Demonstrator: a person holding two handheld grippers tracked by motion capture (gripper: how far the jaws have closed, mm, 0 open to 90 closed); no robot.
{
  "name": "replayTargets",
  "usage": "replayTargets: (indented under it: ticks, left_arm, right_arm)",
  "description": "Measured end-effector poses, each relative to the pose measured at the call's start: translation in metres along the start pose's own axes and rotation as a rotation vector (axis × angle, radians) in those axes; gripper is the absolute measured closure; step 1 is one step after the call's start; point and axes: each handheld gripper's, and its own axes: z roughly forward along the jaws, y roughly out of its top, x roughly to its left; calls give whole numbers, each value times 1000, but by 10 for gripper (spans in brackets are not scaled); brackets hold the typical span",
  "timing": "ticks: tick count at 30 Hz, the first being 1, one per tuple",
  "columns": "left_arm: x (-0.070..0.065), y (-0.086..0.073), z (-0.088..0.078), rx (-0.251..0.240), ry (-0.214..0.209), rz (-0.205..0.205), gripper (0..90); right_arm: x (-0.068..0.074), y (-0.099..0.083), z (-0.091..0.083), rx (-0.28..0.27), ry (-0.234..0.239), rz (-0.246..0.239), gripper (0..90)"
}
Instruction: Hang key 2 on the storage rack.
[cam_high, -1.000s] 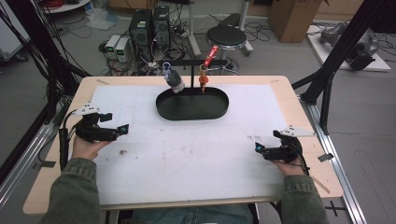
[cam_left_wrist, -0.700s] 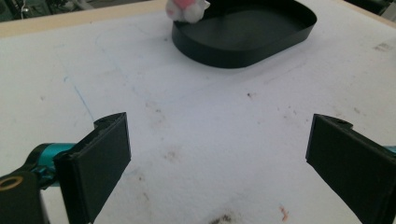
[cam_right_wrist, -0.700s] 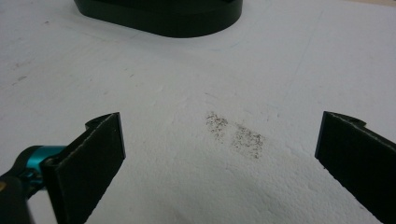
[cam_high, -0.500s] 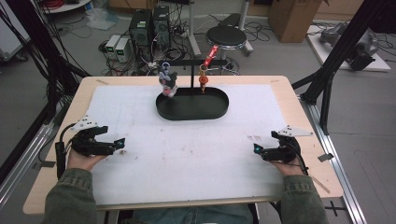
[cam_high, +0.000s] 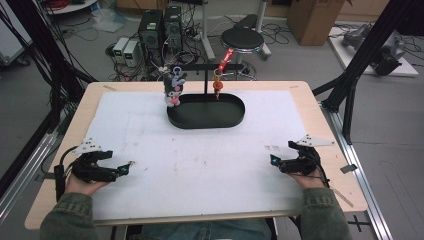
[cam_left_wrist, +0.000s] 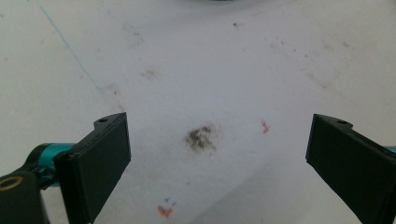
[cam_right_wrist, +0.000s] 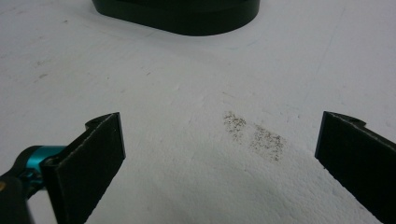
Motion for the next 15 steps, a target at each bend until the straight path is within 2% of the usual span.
replayTargets:
  ticks: [6,8,15]
  left_arm:
    - [5,-15,-11,18,37,-17,70]
    - [5,-18,-14,23,45,-11,70]
    - [5,-19,-17,3,58,-5,70]
  right_arm:
    - [1,0,1,8,14,-16,5]
    - [1,0,2,8,21,-16,5]
    - [2,0,4,17,30,-26,5]
